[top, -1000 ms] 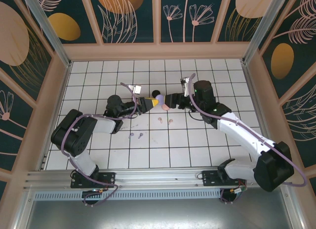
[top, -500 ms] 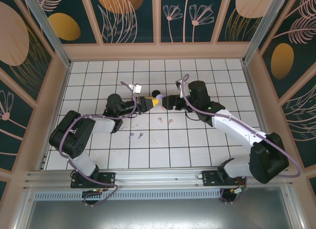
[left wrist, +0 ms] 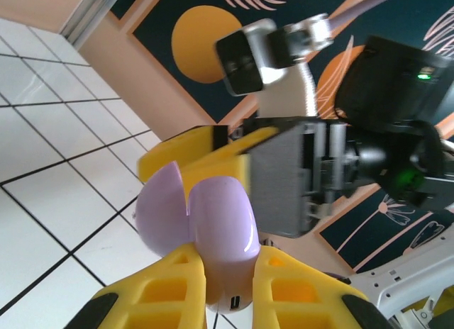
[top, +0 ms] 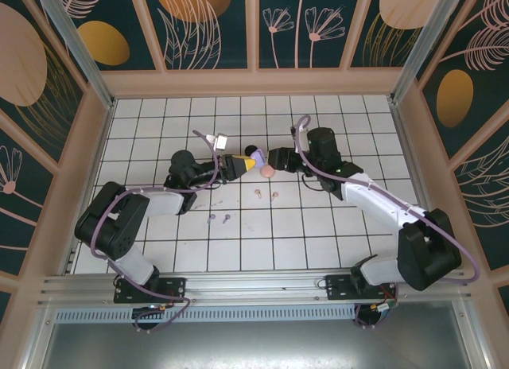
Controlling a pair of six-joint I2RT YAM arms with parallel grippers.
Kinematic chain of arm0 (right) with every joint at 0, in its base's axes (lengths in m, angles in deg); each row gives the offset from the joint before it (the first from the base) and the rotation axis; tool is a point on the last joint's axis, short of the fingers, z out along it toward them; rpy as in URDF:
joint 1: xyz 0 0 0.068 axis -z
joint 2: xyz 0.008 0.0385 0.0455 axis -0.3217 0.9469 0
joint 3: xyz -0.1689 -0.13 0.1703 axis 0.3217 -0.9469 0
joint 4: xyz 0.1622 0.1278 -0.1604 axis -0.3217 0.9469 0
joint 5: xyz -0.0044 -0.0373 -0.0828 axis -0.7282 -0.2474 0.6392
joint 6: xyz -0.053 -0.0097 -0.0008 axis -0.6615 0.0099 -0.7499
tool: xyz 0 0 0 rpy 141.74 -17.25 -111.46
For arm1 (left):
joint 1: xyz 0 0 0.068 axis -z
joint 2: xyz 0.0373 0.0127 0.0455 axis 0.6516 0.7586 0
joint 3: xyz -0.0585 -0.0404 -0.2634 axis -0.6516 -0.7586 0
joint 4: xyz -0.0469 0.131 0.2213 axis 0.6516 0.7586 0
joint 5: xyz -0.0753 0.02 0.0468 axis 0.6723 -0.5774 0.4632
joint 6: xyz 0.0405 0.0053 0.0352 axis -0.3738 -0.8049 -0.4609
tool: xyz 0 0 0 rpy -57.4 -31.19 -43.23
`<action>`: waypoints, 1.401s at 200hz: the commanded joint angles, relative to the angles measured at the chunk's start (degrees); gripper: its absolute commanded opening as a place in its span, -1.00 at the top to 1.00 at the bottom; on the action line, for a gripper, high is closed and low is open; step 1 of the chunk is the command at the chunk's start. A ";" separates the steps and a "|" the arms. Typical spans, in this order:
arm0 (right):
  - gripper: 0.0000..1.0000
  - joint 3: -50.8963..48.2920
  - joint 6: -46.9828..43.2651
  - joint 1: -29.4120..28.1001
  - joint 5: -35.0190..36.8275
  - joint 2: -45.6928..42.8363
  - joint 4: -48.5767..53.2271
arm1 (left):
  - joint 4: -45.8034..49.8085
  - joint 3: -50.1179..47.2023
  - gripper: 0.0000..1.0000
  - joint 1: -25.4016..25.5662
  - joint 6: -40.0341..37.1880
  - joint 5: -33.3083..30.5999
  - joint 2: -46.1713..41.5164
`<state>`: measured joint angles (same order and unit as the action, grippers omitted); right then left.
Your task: Insert the wireless bluetooth earbuds into the charging case
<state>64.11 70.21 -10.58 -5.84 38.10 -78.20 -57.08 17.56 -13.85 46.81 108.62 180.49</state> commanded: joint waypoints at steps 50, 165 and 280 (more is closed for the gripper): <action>-0.20 -6.13 2.86 3.40 -9.76 -8.12 -5.47 | -2.18 0.63 1.00 0.35 -1.56 2.66 -2.03; 0.05 -6.89 9.14 4.79 -26.48 -5.45 -16.30 | -8.88 1.76 1.00 0.38 3.81 6.72 -2.03; 0.20 -4.75 10.18 2.89 -24.82 -1.55 -17.88 | -8.63 1.68 1.00 0.53 3.70 6.47 -2.22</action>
<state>56.97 79.78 -7.19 -30.34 35.92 -93.11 -62.72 18.02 -13.85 50.11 113.93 179.64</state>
